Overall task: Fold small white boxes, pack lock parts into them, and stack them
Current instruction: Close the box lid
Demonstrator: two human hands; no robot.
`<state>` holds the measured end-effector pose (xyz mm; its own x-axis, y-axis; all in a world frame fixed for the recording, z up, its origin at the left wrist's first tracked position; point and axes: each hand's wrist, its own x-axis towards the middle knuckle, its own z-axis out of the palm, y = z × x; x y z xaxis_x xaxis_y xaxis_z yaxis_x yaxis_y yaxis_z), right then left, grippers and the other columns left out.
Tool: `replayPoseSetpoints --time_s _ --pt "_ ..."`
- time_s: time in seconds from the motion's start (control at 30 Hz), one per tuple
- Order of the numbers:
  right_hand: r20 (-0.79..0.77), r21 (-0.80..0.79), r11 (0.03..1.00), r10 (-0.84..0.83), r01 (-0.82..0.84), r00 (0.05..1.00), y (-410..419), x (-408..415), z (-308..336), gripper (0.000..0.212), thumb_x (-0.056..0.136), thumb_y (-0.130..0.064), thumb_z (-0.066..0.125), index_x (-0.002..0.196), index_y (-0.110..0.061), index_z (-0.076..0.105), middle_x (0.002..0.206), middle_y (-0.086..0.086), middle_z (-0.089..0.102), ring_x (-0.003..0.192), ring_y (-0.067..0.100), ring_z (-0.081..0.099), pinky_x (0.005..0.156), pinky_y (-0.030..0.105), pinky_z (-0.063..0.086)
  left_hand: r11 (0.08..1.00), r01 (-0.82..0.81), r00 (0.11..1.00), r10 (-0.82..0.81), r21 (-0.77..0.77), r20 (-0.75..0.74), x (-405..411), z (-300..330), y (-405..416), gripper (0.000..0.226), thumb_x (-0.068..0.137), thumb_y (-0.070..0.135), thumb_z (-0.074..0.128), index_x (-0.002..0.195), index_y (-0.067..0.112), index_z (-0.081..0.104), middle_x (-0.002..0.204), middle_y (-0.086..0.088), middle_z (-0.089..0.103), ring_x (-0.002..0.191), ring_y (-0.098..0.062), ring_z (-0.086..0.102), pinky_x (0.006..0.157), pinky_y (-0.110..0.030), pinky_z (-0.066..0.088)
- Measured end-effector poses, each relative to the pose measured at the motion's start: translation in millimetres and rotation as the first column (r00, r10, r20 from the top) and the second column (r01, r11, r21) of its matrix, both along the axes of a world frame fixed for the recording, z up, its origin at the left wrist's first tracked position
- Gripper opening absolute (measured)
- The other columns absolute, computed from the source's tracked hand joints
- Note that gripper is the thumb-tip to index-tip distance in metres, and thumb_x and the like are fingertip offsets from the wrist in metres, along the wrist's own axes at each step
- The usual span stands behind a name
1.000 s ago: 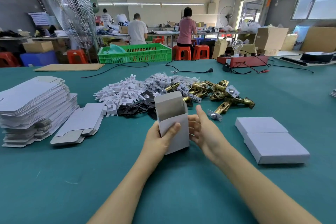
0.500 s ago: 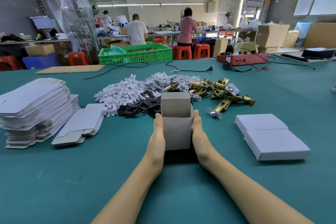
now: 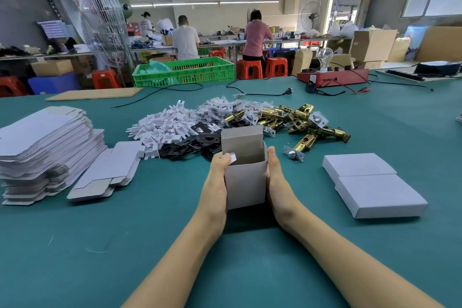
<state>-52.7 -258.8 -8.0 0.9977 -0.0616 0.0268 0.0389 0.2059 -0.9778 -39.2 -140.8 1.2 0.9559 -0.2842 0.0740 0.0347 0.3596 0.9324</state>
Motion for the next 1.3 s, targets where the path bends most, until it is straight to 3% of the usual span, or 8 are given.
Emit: replayPoseSetpoints --time_s 0.13,0.4,0.5,0.7,0.83,0.93,1.13,1.3 --pt "0.012 -0.019 1.000 -0.015 0.015 1.000 0.0 -1.5 6.2 0.078 0.073 -0.077 0.038 0.128 -0.024 0.056 0.124 0.005 0.065 0.117 0.022 0.060 0.107 0.048 0.041 1.000 -0.022 0.995 0.022 -0.004 0.092 3.4 2.5 0.0 0.020 0.087 0.037 0.046 0.095 0.038 0.065 0.110 0.000 0.072 0.092 -0.018 0.067 0.077 -0.040 0.056" --pt "0.141 -0.097 0.995 -0.022 0.036 0.990 -10.4 -7.1 16.0 0.032 0.099 -0.048 0.036 0.126 -0.038 0.049 0.121 -0.010 0.065 0.112 0.015 0.062 0.098 0.036 0.048 0.998 0.045 0.992 -0.041 -0.033 0.123 5.0 7.3 3.7 0.041 0.103 0.019 0.036 0.102 0.040 0.071 0.116 0.000 0.071 0.099 -0.015 0.067 0.092 -0.041 0.052" --pt "0.142 -0.080 0.997 0.000 0.012 0.990 -9.5 -6.7 16.3 0.029 0.101 -0.041 0.037 0.126 -0.038 0.052 0.122 -0.009 0.066 0.112 0.015 0.062 0.093 0.033 0.048 0.999 0.042 0.989 -0.038 -0.029 0.140 3.0 9.6 3.6 0.038 0.103 0.019 0.036 0.112 0.040 0.066 0.120 0.001 0.070 0.101 -0.014 0.067 0.092 -0.040 0.052" --pt "0.178 -0.132 0.990 -0.028 0.052 0.984 -8.7 -7.4 24.4 0.030 0.099 -0.028 0.037 0.113 -0.047 0.056 0.107 -0.007 0.070 0.084 0.006 0.064 0.066 0.018 0.049 0.999 0.008 0.991 -0.002 -0.051 0.135 1.6 14.4 5.6 0.044 0.102 0.014 0.039 0.099 0.045 0.070 0.108 0.002 0.073 0.085 -0.011 0.067 0.078 -0.033 0.051" --pt "0.241 -0.112 0.991 -0.040 0.069 0.970 -7.9 -9.2 29.1 0.047 0.102 -0.015 0.034 0.104 -0.054 0.060 0.110 -0.001 0.068 0.091 0.012 0.061 0.076 0.024 0.048 0.998 -0.018 0.990 0.026 -0.057 0.138 0.1 16.2 6.4 0.048 0.101 0.011 0.040 0.092 0.045 0.072 0.100 0.003 0.074 0.075 -0.009 0.065 0.060 -0.020 0.050" --pt "0.259 -0.069 0.994 -0.066 0.087 0.964 -7.4 -11.6 29.4 0.041 0.102 -0.013 0.036 0.106 -0.045 0.061 0.105 0.006 0.067 0.090 0.014 0.059 0.074 0.022 0.047 0.998 -0.034 0.990 0.042 -0.061 0.132 -0.9 16.3 6.4 0.049 0.101 0.010 0.041 0.089 0.044 0.074 0.095 0.005 0.074 0.068 -0.006 0.062 0.054 -0.017 0.047" --pt "0.286 -0.030 0.995 -0.081 0.093 0.955 -7.0 -16.2 29.4 0.041 0.104 -0.014 0.036 0.084 -0.034 0.065 0.094 -0.001 0.067 0.085 0.016 0.056 0.068 0.023 0.045 0.998 -0.030 0.990 0.036 -0.046 0.139 -0.7 13.4 7.2 0.041 0.101 0.013 0.043 0.084 0.035 0.074 0.091 0.005 0.073 0.071 -0.005 0.062 0.056 -0.017 0.047" --pt "0.301 -0.012 0.989 -0.140 0.150 0.943 -4.9 -16.3 23.9 0.036 0.100 -0.012 0.038 0.081 -0.026 0.065 0.089 0.000 0.066 0.083 0.012 0.057 0.070 0.024 0.044 0.996 0.030 0.989 -0.017 -0.087 0.146 -4.1 11.3 8.7 0.024 0.086 0.028 0.048 0.084 0.026 0.072 0.092 -0.005 0.070 0.081 -0.018 0.059 0.070 -0.033 0.046"
